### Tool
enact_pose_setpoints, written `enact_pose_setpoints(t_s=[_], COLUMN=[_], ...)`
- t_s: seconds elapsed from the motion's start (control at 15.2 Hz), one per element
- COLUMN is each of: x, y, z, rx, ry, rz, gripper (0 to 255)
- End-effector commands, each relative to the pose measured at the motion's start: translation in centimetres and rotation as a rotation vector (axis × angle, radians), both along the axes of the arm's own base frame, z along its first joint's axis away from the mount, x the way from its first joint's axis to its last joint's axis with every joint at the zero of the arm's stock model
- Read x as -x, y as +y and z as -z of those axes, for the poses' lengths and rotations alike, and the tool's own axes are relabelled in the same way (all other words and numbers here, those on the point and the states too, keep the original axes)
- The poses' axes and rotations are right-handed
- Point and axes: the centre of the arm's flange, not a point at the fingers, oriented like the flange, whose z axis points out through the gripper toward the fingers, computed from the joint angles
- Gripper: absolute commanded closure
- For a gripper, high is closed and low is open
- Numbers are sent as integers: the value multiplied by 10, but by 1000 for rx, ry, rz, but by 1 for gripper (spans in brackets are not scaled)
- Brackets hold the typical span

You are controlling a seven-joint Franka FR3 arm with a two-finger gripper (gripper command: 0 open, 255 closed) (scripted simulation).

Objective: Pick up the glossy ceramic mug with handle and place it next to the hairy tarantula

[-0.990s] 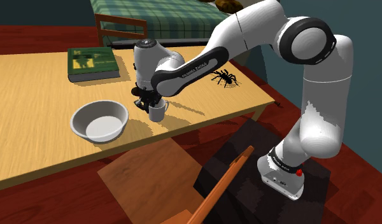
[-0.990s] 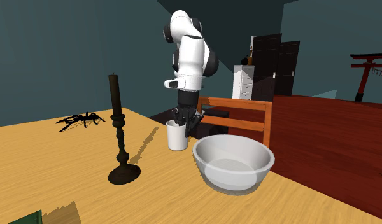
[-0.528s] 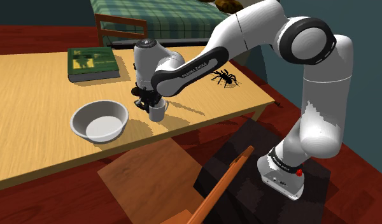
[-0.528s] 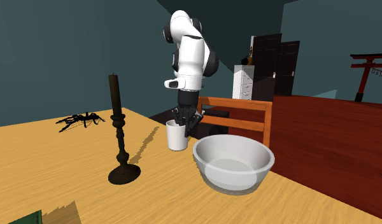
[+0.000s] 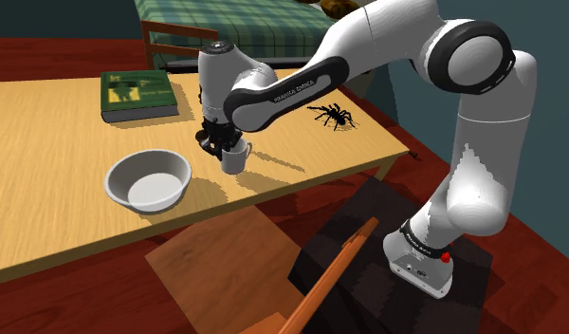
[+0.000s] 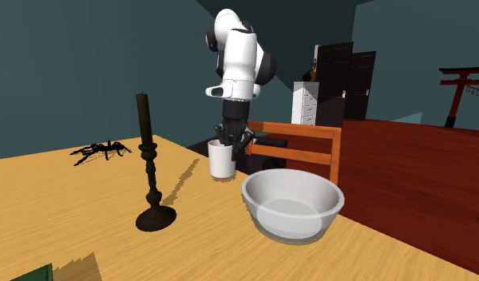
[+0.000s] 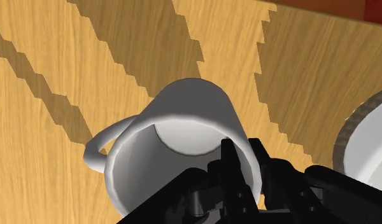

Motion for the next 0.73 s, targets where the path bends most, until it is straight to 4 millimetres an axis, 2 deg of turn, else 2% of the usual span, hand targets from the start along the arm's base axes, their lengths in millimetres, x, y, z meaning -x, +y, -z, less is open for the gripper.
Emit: enact_pose_setpoints(t_s=[0.0,0.66], x=[-1,-1], y=[0,0], z=[-11,-64], rx=[0,0], ry=[0,0], rz=[0,0], gripper=[255,255])
